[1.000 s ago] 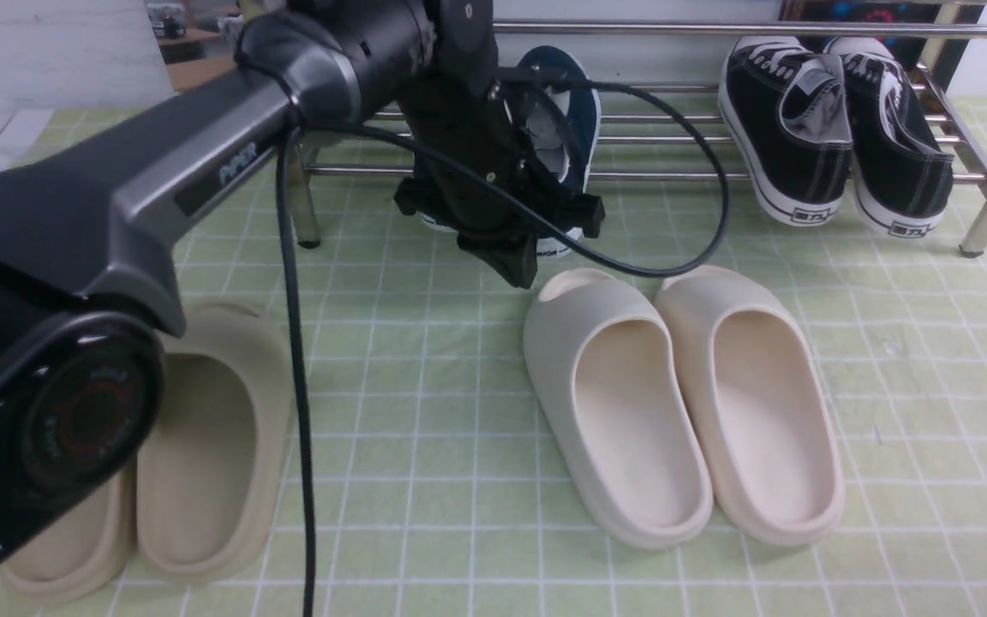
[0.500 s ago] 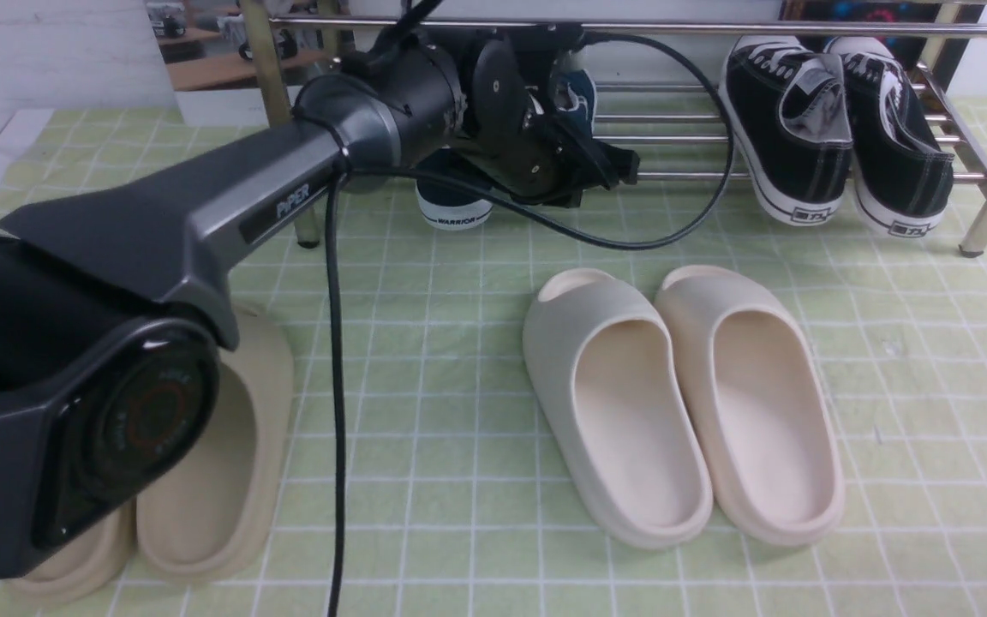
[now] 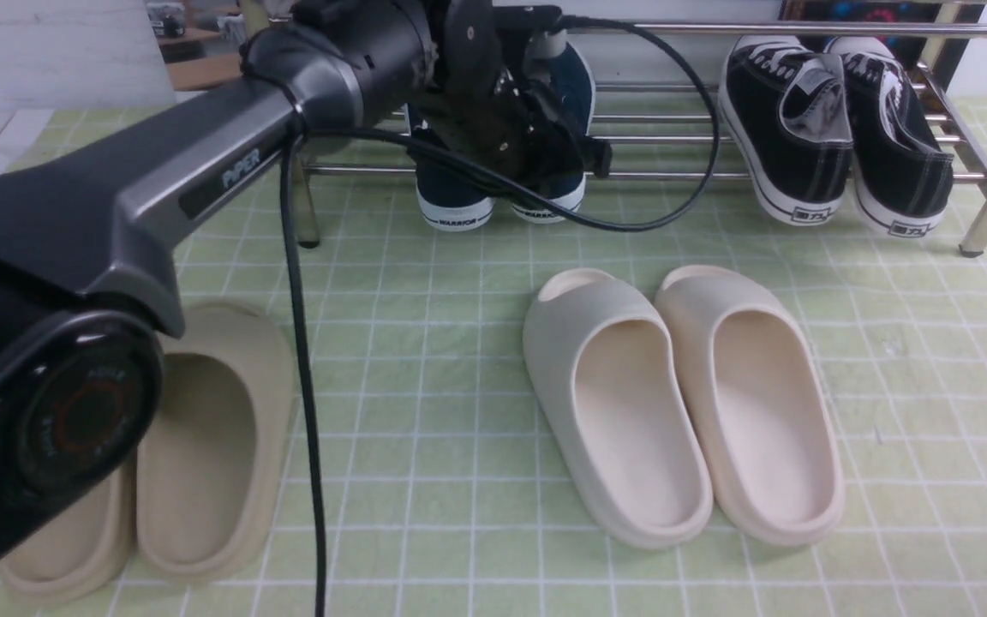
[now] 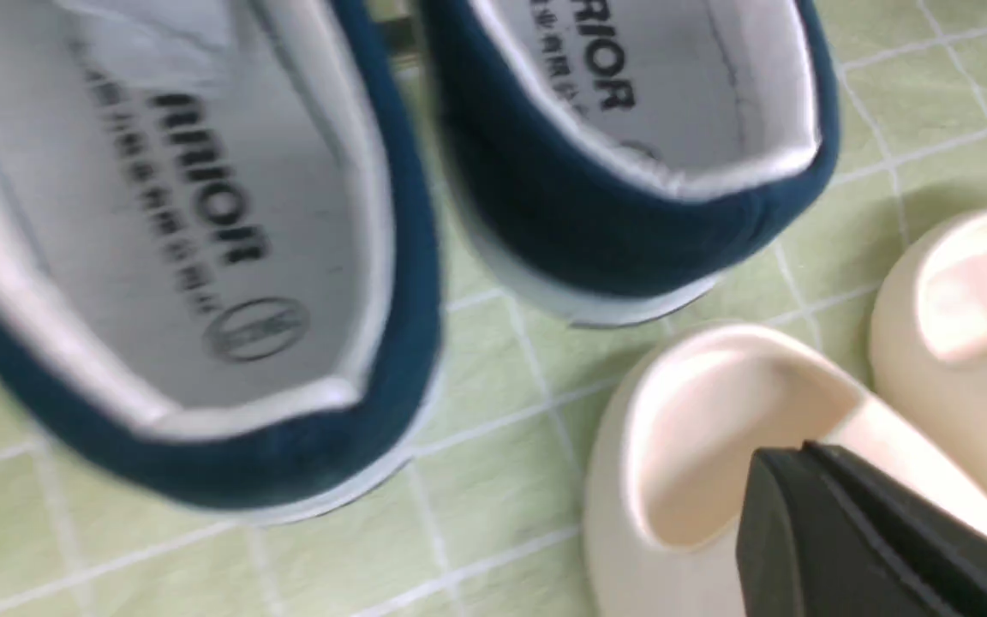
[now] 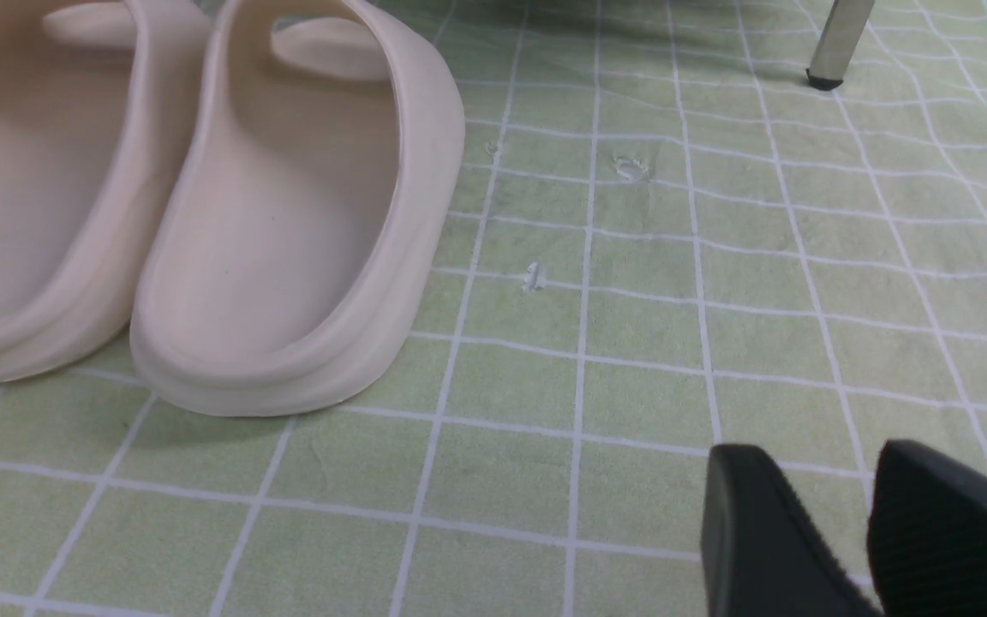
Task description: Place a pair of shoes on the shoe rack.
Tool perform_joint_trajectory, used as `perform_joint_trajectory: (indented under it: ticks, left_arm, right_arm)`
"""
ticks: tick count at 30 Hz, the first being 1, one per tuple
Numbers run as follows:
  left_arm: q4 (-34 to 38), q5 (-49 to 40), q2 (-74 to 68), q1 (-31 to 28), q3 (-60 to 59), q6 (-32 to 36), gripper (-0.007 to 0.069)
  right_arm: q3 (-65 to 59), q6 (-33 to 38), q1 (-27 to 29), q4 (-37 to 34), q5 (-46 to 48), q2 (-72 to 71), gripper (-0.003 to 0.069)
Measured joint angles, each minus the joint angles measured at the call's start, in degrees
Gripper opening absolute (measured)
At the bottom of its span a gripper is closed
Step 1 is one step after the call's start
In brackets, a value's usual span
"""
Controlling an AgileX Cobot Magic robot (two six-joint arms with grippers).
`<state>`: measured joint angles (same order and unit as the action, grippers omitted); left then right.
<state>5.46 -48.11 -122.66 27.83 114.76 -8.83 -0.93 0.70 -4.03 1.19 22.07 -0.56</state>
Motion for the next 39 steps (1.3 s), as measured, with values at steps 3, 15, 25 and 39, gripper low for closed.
perform_joint_trajectory:
  ticks: [3,15,25,39]
  left_arm:
    - [-2.44,-0.28,-0.31,-0.85,0.04,0.0,-0.0013]
    - [-6.55,1.95,-2.08,-3.02,0.04,-0.21,-0.0013]
    - [-7.61,4.37,-1.46,-3.61,0.04,-3.38,-0.0013]
    - [-6.62,-22.61,18.47,-3.84,-3.11,4.91,-0.0013]
  right_arm:
    - [0.0,0.0,0.0,0.0,0.0,0.0,0.0239]
    - [0.0,0.0,0.0,0.0,0.0,0.0,0.0239]
    - [0.0,0.0,0.0,0.0,0.0,0.0,0.0239]
    - [0.0,0.0,0.0,0.05,0.0,0.0,0.0239]
